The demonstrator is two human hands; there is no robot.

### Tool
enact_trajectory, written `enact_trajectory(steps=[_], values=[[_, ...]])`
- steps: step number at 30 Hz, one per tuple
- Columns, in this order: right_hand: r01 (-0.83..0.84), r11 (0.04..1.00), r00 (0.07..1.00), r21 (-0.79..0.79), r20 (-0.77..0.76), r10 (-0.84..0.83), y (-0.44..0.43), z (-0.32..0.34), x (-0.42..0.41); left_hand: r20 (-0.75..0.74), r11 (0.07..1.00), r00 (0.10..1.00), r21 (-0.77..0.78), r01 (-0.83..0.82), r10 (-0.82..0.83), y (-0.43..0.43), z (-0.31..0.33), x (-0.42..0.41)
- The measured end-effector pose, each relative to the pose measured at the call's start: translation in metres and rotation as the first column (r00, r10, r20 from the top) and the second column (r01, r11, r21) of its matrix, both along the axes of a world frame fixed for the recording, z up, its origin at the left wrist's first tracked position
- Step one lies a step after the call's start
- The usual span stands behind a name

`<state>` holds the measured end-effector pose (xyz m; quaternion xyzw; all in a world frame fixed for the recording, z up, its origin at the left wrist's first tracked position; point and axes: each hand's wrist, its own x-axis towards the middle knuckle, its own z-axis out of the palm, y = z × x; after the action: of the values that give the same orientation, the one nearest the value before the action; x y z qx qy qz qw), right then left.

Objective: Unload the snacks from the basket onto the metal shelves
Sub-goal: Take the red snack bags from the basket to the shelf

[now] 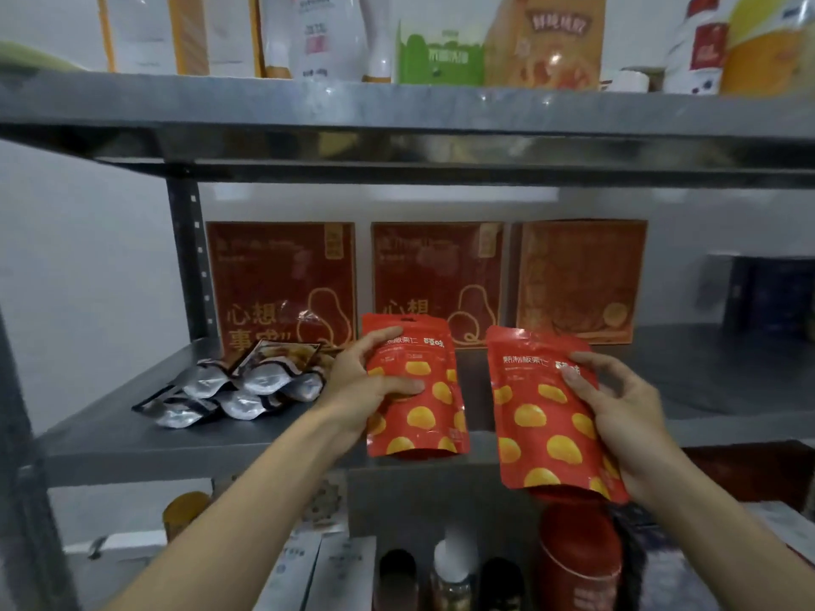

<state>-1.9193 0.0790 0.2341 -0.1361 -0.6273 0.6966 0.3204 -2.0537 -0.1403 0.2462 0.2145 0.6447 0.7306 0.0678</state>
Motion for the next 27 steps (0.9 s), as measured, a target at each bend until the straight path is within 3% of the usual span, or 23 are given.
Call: enact_trajectory(steps=[8, 16, 20, 27], values=[[-0.02, 0.999, 0.988, -0.028, 0.154, 0.024, 0.039, 0.013, -0.081, 0.124, 0.996, 0.991, -0.084, -0.032, 0.042, 0.047, 0.015, -0.049], [-0.138, 0.99, 0.948, -0.008, 0.288, 0.134, 0.046, 0.015, -0.135, 0.086, 0.941, 0.992, -0.332, -0.064, 0.098, 0.053, 0.013, -0.066], [-0.18, 0.98, 0.93, 0.084, 0.338, 0.142, 0.046, 0.007, -0.147, 0.077, 0.937, 0.992, -0.342, -0.07, 0.103, 0.051, 0.005, -0.07], [-0.113, 0.945, 0.933, 0.308, 0.36, -0.006, 0.048, -0.007, -0.156, 0.006, 0.938, 0.992, -0.325, -0.12, 0.129, 0.05, -0.008, -0.074]])
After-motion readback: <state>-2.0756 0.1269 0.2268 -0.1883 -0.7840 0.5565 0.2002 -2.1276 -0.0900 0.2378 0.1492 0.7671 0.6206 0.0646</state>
